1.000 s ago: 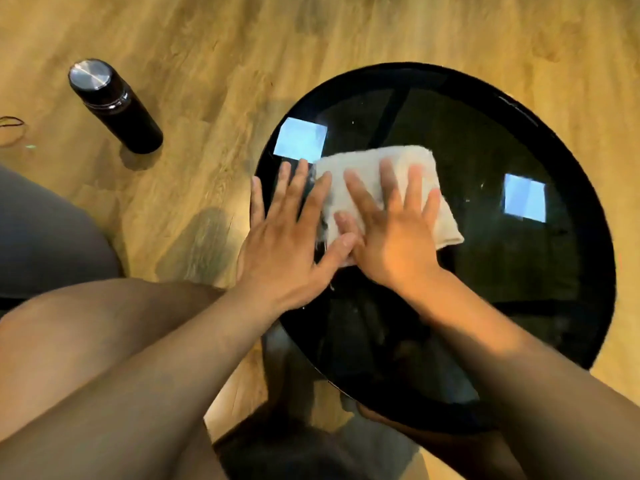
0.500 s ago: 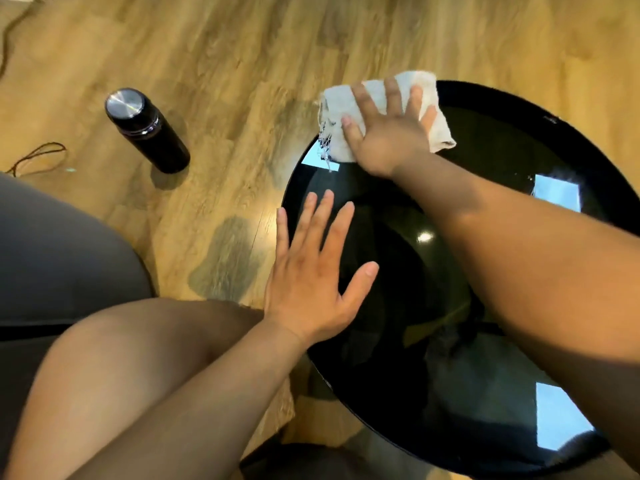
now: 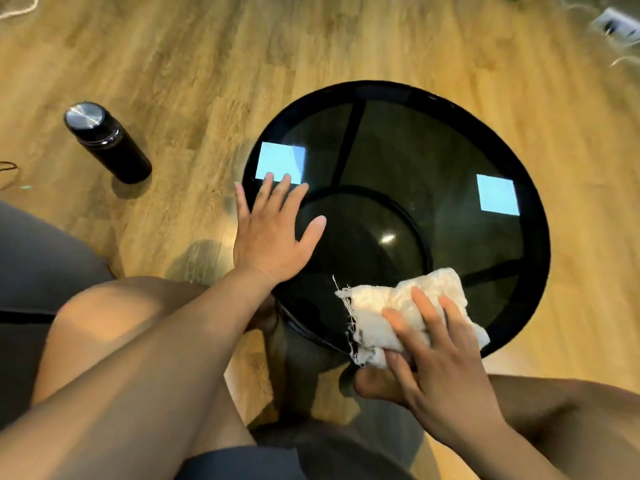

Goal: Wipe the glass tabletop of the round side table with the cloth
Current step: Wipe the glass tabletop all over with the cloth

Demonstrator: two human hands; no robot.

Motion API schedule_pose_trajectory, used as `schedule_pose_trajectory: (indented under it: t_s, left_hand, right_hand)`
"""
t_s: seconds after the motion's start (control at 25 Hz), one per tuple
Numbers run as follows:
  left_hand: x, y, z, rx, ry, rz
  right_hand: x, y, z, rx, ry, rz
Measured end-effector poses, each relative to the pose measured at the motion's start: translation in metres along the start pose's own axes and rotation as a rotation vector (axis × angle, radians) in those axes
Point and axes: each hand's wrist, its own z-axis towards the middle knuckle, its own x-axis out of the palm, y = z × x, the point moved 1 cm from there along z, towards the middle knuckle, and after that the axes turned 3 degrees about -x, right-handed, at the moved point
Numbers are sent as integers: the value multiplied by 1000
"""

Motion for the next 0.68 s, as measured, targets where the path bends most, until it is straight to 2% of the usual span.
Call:
schedule_pose_trajectory:
  t_s: [0.16, 0.32, 0.52, 0.68]
  left_hand:
    - [4, -1, 2, 33, 56, 94]
    - [3, 0, 1, 28, 52, 62]
    - [1, -1, 2, 40, 56, -17]
    - [2, 0, 1, 61, 33, -58]
  right_hand:
    - [1, -8, 33, 47, 6, 6]
    - [-18, -33, 153, 149, -10, 45]
    - [-72, -65, 349, 161, 29, 47]
    - [-84, -59, 414, 91, -49, 61]
